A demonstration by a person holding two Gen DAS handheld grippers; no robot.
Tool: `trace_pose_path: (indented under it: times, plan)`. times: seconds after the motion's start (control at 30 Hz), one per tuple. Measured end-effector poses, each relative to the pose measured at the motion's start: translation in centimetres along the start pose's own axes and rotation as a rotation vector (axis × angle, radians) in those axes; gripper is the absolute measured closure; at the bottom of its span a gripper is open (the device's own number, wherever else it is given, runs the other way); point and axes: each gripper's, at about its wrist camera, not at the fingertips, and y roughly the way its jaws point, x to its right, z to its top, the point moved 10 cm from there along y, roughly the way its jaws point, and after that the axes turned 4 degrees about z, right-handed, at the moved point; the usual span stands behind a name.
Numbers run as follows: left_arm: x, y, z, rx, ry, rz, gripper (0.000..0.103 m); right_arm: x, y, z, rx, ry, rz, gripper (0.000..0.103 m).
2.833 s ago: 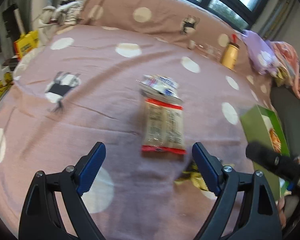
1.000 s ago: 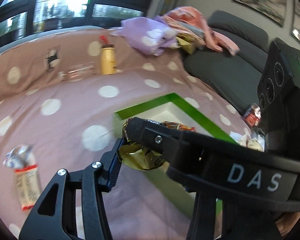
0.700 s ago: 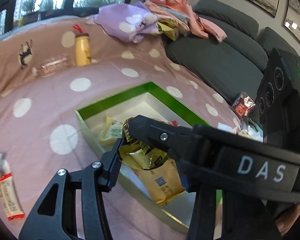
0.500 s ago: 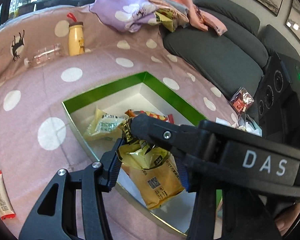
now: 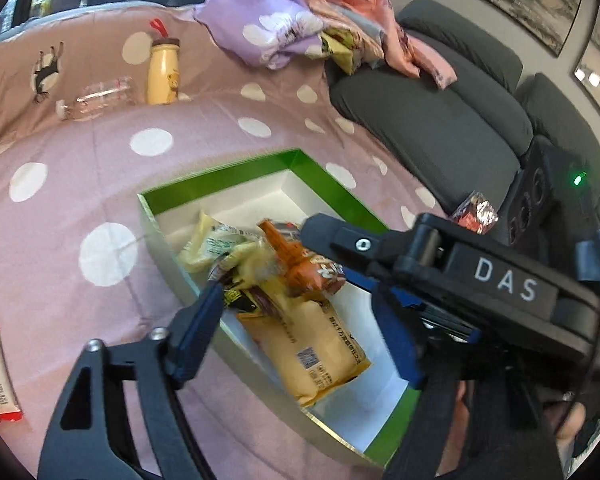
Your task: Organize snacks
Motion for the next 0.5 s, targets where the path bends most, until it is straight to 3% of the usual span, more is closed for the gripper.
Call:
trace_pose_path:
  times: [0.1,0.17,0.3,0.5]
  plan:
    - [-1.3,-2.2,0.5,0.041,-0.02,0.013,0.024,-0.8,-0.5,0.2,0.026,-0.029,0.011,0.035]
    - [-2.6,-3.6,0.6,0.062,-0.033,0.033,0.017,-1.7,-0.9,0.3,0.048,-0.054,0.02,0.031]
    - [-7.2,-6.9,0.0,0.1,-0.068,0.144,0.014,-3.8,-1.1,0.1,0.075,-0.102,0.059,0.026]
    - [-16.5,-11.7,-2.9,0.127,-0.217,0.35,0.014,-7.6,0.5,-1.8,0.038,-0.183,0.097,0.025]
